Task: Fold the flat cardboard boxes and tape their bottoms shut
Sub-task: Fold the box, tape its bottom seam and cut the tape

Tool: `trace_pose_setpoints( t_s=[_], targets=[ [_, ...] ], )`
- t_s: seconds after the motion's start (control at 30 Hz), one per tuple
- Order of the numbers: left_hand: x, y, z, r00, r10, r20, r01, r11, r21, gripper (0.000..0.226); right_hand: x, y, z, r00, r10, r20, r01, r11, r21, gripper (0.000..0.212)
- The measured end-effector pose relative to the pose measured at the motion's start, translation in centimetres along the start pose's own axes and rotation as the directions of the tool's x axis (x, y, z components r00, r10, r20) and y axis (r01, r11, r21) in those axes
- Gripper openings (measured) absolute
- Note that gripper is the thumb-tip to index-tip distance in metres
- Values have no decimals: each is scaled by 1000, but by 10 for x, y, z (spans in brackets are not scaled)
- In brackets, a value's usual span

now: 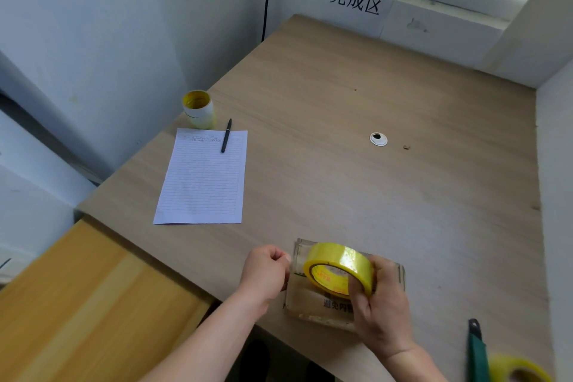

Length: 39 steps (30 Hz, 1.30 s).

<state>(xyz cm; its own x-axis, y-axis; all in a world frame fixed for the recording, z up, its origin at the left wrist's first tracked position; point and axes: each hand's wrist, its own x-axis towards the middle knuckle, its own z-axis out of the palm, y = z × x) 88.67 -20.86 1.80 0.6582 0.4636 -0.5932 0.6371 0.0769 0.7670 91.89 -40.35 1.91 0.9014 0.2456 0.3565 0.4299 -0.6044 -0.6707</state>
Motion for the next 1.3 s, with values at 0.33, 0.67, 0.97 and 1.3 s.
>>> trace_pose_setpoints(
  t_s=[0.33,0.67,0.97,1.3],
  targets=[
    [-12,-18,-8,999,5,43,2,985,-173,16,-11,2,0,1000,0,28,0,1000,-3,31],
    [-16,-28,4,994,108,-16,-108,994,30,19,-10,-1,-1,998,-8,60,11,999,-53,34],
    [-15,-38,16,981,144,-129,-146,989,-3,4,-12,0,3,998,36,58,-29,993,-112,40],
    [-8,-30,11,971,231,-58,-238,939,-247,22,-13,4,6,996,30,86,-21,994,-105,40]
  ],
)
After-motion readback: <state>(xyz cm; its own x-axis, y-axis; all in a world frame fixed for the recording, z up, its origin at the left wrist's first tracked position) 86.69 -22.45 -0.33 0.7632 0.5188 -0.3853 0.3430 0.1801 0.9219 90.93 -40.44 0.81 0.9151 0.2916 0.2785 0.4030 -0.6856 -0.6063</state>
